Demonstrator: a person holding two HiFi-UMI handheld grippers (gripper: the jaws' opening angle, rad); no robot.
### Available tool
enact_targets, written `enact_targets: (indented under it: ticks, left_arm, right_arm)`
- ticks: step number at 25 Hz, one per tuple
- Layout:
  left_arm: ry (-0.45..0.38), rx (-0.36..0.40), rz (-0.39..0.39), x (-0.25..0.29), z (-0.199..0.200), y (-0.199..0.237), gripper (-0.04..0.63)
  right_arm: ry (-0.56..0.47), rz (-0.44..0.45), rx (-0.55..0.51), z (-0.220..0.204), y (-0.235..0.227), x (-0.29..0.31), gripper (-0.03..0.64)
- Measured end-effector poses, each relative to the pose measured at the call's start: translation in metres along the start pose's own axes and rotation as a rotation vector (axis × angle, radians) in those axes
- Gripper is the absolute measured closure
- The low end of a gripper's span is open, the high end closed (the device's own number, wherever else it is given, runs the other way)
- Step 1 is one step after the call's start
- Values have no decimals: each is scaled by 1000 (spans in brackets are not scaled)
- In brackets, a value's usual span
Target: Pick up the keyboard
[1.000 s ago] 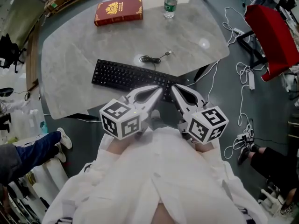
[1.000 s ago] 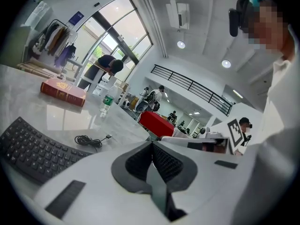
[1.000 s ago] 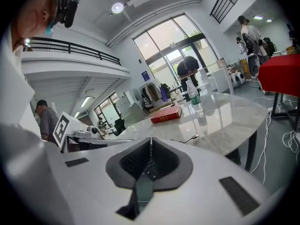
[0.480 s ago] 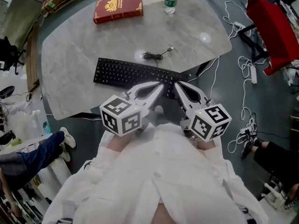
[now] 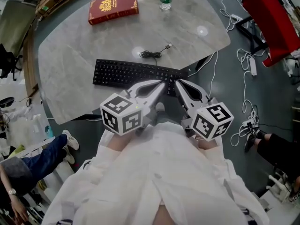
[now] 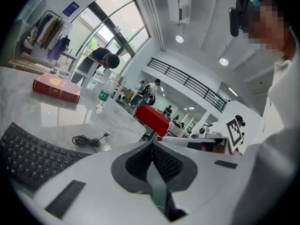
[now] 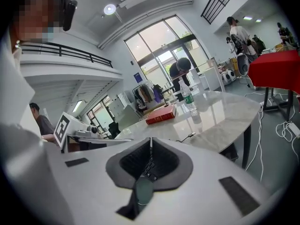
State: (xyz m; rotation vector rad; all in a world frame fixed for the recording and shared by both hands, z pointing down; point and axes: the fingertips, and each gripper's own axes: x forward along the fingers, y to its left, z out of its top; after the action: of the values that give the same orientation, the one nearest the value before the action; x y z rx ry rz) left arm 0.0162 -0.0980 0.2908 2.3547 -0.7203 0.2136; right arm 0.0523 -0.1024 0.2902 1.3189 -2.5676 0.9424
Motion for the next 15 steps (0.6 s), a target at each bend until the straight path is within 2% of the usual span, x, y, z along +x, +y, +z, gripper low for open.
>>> enact_targets:
  ticks: [9,15]
  left_arm:
    - [4,-31,-4,-3,-10,7,581]
    - [47,-52,-2,-1,-28,10,581]
  right_arm:
    - [18,-15,16,-12,-1,-1,584]
    - [29,-42,63,-23,-15,-5,583]
